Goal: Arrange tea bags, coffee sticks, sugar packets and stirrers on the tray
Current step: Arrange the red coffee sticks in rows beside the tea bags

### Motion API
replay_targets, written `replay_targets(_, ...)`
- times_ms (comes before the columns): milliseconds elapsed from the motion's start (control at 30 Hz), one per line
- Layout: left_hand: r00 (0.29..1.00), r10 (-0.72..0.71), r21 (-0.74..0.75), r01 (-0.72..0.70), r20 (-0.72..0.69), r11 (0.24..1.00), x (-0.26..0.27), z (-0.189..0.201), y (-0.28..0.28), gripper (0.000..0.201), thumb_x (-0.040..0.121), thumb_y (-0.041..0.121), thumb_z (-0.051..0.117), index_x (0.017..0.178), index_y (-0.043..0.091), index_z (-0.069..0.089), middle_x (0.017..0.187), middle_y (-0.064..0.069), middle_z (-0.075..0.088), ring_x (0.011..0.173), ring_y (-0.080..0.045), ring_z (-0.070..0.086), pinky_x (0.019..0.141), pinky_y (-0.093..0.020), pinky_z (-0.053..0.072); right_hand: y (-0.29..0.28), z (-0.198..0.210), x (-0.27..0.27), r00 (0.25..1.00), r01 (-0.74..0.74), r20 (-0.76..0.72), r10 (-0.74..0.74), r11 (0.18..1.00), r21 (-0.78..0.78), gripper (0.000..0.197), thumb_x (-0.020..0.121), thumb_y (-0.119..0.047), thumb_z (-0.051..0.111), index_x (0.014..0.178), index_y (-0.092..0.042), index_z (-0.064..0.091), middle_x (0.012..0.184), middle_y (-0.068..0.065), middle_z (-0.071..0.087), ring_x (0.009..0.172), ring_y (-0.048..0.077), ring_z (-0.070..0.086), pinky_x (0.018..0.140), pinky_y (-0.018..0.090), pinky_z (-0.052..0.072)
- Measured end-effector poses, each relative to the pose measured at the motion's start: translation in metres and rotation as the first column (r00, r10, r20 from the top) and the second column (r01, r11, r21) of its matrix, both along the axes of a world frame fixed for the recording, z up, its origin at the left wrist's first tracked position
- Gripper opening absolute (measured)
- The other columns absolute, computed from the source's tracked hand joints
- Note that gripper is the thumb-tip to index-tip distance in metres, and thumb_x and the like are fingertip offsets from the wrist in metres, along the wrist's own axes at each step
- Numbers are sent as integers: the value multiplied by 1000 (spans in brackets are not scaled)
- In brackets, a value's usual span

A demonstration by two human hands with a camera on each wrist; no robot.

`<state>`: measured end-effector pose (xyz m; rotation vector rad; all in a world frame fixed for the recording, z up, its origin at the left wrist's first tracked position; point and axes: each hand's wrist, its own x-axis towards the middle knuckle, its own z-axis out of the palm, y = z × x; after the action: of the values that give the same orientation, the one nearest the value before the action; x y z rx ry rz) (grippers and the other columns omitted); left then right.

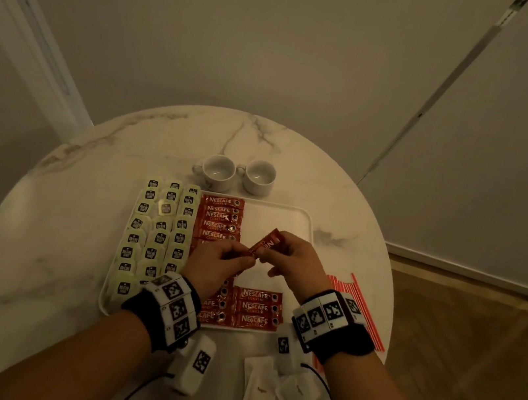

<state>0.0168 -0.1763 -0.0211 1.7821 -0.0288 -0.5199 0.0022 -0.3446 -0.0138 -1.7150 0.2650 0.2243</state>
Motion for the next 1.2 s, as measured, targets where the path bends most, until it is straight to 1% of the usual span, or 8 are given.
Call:
replay_targets(167,993,-113,157,105,43,982,-3,-11,1,10,89,29,64,92,24,73,89,-1,71,82,-15,64,78,-31,50,-9,-2,12,994,108,-37,-104,986,129,17,84,5,61,93,-9,60,80,4,65,79,18,60,60,29,49)
replay_targets(267,899,-399,493,268,180,828,-13,-20,1,26,93,34,55,115,24,66,113,7,60,103,-7,53,94,-25,43,-17,-2,22,999,19,-26,-25,982,-188,31,91,5,46,112,-17,54,89,-3,60,85,21,59,60,24,48)
replay_targets(333,787,-577,667,312,218,677,-23,-24,1,34,95,36,49,127,27,59,126,8,52,116,-12,42,102,-30,37,-18,-7,26,984,-178,-104,147,882,-436,43,95,-1,41,130,-24,49,108,-1,61,94,26,62,71,27,53)
replay_targets(433,678,-720,795,350,151,496,-39,-29,0,45,95,38,44,139,29,44,140,5,39,126,-20,32,103,-38,35,-11,-26,26,886,-445,-257,385,554,-703,51,96,-9,49,143,-26,40,132,5,55,116,25,56,96,33,46)
replay_targets(567,632,-771,847,368,74,383,-52,-33,-1,54,95,40,41,146,29,29,151,2,25,133,-26,24,107,-43,31,-1,-45,26,839,-501,-311,446,414,-760,35,93,-13,56,124,-20,43,106,8,64,94,24,61,77,30,47)
replay_targets(633,621,-782,856,378,48,353,-56,-34,0,55,95,40,42,147,30,27,153,1,21,135,-28,22,108,-44,28,2,-47,26,832,-499,-310,461,375,-781,28,90,-8,56,114,-16,46,103,8,62,91,24,59,73,28,42)
replay_targets(767,609,-790,853,374,70,364,-64,-36,1,52,95,35,43,145,35,31,154,2,19,137,-26,18,108,-44,27,4,-47,24,815,-489,-267,514,364,-793,13,89,-7,54,100,-11,58,105,7,61,97,23,56,81,27,42)
replay_targets(1200,583,-812,837,426,36,343,-69,-34,2,48,97,24,42,144,33,35,156,0,15,142,-26,14,113,-44,21,8,-50,16,817,-505,-259,515,423,-752,23,90,-7,51,110,-13,62,112,7,57,103,23,54,92,31,45)
